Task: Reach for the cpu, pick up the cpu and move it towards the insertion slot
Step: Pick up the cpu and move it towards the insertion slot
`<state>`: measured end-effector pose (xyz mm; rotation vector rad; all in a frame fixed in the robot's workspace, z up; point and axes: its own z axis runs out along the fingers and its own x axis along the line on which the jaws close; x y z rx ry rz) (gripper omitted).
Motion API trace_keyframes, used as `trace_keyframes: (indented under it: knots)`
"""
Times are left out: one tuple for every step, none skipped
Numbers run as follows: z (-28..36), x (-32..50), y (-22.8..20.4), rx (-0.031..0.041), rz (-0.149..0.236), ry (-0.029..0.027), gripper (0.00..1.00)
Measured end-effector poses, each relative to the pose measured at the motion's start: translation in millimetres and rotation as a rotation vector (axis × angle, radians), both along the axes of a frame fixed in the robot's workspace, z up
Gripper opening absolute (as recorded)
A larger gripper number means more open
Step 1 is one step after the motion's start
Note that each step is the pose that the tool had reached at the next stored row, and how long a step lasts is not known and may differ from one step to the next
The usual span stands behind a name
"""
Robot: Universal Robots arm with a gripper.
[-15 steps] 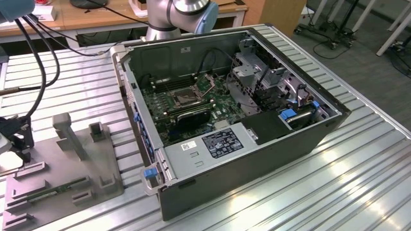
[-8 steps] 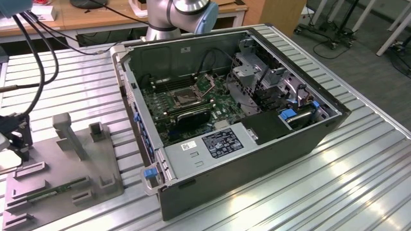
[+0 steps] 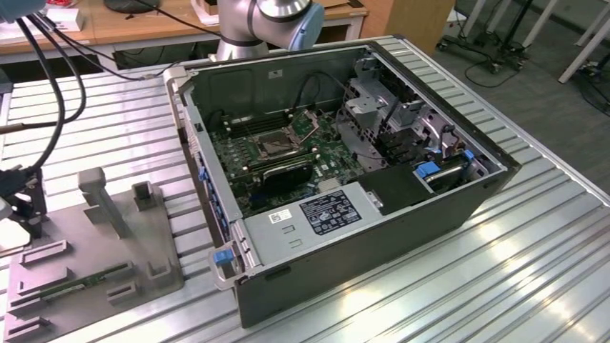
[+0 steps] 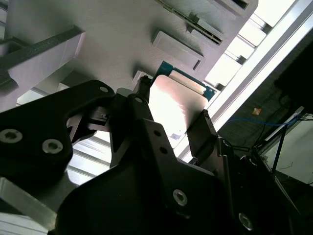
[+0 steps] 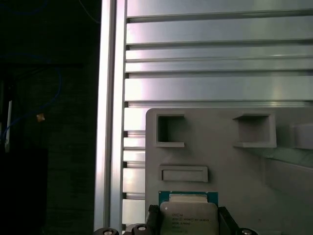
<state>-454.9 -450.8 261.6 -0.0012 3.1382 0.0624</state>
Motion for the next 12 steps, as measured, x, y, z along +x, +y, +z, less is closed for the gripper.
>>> trace_keyframes:
  knots:
    - [0.3, 0.0, 0.0, 0.0001, 0.0, 0.0, 0.55]
    - [0.5, 0.0, 0.0, 0.0001, 0.0, -0.0001, 0.55]
    - [0.9, 0.0, 0.0, 0.0, 0.0, 0.0, 0.55]
    - [1.2, 0.0, 0.0, 0.0, 0.0, 0.0, 0.55]
    - [1.4, 0.0, 0.0, 0.0, 0.0, 0.0, 0.55]
    - [1.7, 0.0, 0.0, 0.0, 0.0, 0.0, 0.55]
    - [8.2, 0.1, 0.0, 0.0, 0.0, 0.0, 0.55]
    - [8.5, 0.1, 0.0, 0.0, 0.0, 0.0001, 0.55]
    - [8.8, 0.1, 0.0, 0.0, 0.0, 0.0, 0.55]
    - [9.1, 0.1, 0.0, 0.0, 0.0, 0.0001, 0.55]
    - [9.1, 0.1, 0.0, 0.0001, 0.0, -0.0001, 0.55]
    - [9.3, 0.1, 0.0, 0.0001, 0.0, -0.0001, 0.55]
